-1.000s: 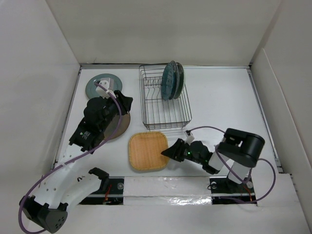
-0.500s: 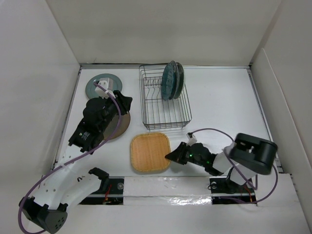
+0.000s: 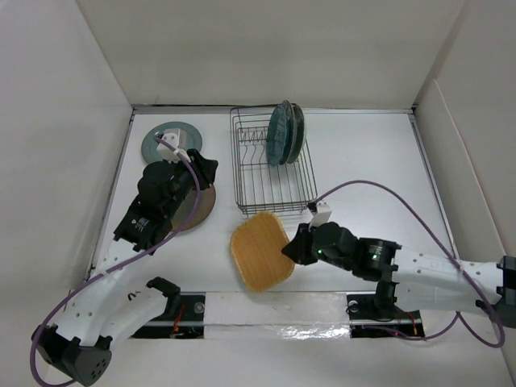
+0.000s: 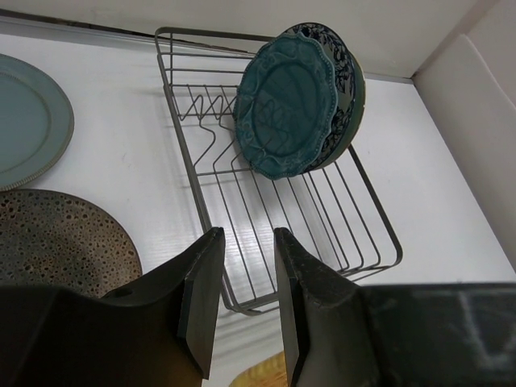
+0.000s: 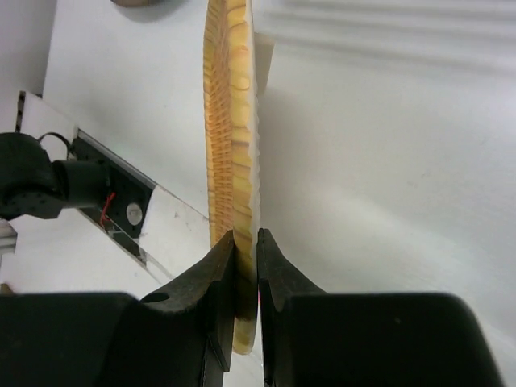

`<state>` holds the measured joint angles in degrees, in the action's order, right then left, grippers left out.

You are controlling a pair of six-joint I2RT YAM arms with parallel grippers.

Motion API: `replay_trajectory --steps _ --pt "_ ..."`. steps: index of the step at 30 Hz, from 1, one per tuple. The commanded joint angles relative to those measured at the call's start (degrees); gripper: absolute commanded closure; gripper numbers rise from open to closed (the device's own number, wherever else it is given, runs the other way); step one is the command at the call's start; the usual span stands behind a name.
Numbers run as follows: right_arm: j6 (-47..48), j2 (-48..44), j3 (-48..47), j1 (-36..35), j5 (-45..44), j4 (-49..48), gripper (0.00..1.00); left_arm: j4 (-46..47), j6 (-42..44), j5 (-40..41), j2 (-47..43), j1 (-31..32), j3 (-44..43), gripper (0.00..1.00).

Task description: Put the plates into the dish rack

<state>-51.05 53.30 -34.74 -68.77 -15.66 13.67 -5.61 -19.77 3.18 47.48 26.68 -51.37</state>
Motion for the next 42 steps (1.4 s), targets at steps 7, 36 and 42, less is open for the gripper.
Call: replay_trajectory --steps 7,36,42 --pt "21.8 0.0 -29.8 8.7 -10.7 7.7 1.00 0.8 -0.8 -2.9 2.8 0.3 -1.7 0.68" --pt "38.0 64.7 -104.0 30.9 -22.2 31.2 1.00 1.7 -1.9 -8.5 0.9 -0.9 -1.3 0.63" --pt "37.0 67.9 -100.9 31.4 -19.9 28.5 1.00 1.4 -1.9 -7.8 1.0 -0.9 -1.2 0.63"
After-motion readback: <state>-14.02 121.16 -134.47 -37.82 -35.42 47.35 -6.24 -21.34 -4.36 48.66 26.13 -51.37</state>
